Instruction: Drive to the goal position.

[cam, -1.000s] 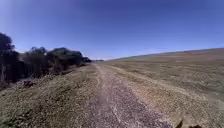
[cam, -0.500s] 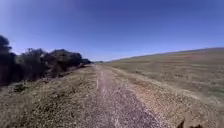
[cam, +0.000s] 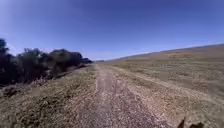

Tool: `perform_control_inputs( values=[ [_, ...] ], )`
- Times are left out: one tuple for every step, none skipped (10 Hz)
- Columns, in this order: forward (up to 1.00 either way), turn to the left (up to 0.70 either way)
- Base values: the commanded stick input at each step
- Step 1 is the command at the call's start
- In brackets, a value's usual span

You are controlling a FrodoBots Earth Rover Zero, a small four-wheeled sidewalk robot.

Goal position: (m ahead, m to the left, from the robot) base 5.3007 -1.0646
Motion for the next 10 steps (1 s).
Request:
perform_control_inputs(
  values=[
    [0.70, 0.30],
    [0.70, 0.15],
    [0.70, 0.00],
    [0.70, 0.00],
    [0.70, 0.00],
    [0.70, 0.00],
    [0.70, 0.00],
    [0.70, 0.00],
    [0.70, 0.00],
    [0.70, 0.00]
  ],
)
